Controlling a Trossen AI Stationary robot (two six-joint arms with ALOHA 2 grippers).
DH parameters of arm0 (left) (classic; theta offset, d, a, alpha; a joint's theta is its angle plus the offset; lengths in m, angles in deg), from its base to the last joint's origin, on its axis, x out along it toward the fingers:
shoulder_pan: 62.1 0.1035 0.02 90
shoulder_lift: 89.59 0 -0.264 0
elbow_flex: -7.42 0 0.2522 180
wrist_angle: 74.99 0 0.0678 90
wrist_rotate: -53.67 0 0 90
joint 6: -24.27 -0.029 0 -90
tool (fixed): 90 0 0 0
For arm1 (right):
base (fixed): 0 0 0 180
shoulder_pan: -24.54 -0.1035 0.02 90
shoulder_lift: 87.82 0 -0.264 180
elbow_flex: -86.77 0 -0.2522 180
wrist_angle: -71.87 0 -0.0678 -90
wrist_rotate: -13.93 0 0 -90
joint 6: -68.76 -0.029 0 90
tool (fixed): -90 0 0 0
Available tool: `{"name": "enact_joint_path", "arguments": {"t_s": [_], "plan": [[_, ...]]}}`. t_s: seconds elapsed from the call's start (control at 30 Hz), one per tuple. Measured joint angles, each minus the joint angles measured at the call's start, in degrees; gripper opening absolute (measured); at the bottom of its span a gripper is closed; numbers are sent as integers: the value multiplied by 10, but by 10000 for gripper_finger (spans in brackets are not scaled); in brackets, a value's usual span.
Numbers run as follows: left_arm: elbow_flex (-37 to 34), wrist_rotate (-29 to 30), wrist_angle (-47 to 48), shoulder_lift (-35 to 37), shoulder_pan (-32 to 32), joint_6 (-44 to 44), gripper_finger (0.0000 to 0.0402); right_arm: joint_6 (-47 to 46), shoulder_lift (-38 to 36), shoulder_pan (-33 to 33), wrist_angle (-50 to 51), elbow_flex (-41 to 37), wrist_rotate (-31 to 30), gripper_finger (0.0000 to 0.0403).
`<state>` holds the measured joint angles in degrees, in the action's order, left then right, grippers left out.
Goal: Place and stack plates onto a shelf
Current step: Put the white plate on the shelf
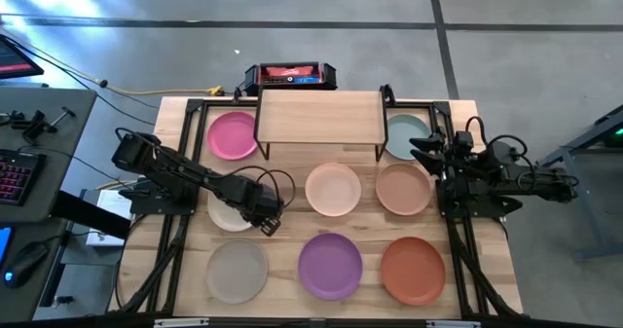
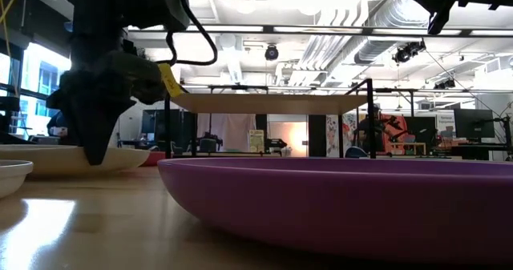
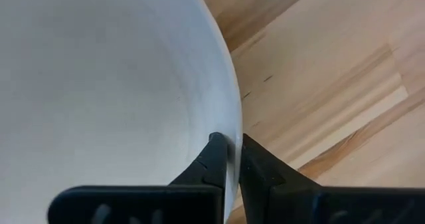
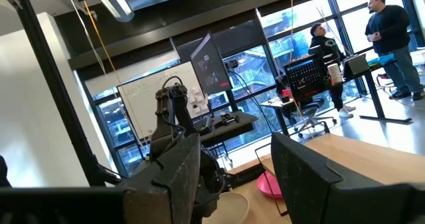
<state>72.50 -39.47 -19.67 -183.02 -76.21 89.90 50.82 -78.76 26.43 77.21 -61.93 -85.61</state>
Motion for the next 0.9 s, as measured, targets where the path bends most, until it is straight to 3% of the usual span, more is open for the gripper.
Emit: {"name": "enact_joint_path", "arguments": {"t_s": [0.3,0.9], "plan": [[80,-6,109,-3,-24,-64,4,4,0,0,0,0,-24,172],[210,9,225,-2,-74,-137,2,2,0,0,13,0,-23,172]]}}
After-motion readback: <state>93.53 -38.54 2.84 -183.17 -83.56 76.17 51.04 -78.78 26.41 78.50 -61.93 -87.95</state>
